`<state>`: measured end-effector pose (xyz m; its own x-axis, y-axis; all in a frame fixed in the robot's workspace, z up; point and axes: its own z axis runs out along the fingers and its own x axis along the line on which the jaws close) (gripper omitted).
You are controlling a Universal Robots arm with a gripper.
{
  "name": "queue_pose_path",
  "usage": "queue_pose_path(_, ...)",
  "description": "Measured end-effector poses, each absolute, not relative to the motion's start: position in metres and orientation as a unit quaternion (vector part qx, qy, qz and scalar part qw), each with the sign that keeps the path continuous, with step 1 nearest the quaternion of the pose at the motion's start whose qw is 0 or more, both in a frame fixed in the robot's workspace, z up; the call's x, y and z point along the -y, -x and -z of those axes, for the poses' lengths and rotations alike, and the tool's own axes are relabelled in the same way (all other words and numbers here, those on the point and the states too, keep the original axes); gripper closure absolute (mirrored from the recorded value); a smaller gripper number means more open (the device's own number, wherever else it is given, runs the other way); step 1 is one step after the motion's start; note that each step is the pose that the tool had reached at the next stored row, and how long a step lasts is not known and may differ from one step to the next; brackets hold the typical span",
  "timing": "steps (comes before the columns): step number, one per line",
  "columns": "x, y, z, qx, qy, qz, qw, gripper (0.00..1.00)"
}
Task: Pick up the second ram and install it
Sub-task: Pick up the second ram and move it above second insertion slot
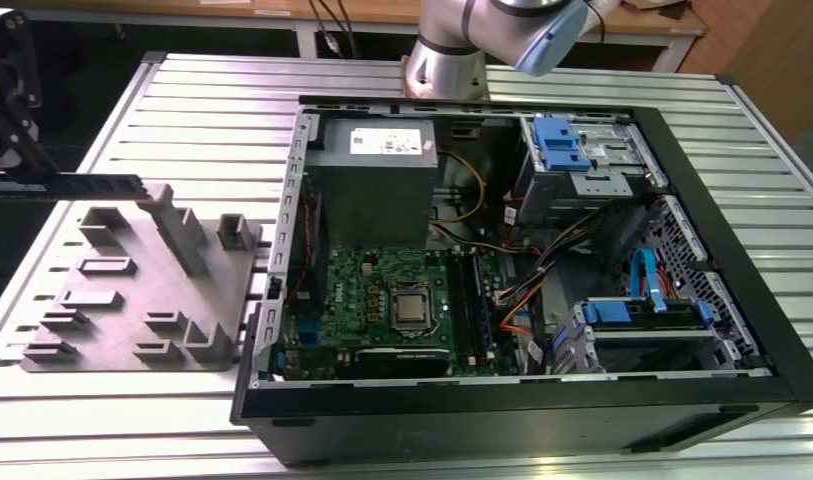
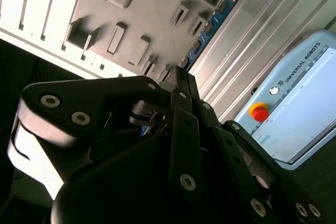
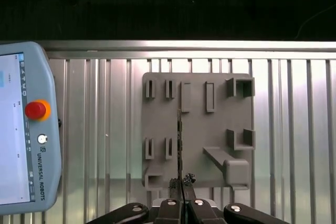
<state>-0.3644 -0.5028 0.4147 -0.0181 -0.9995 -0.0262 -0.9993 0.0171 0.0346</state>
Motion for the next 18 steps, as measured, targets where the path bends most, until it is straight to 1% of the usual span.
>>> queue_pose_path(18,0.503,0.316,-0.415,0.713,-0.701,0.023,0.001,0.92)
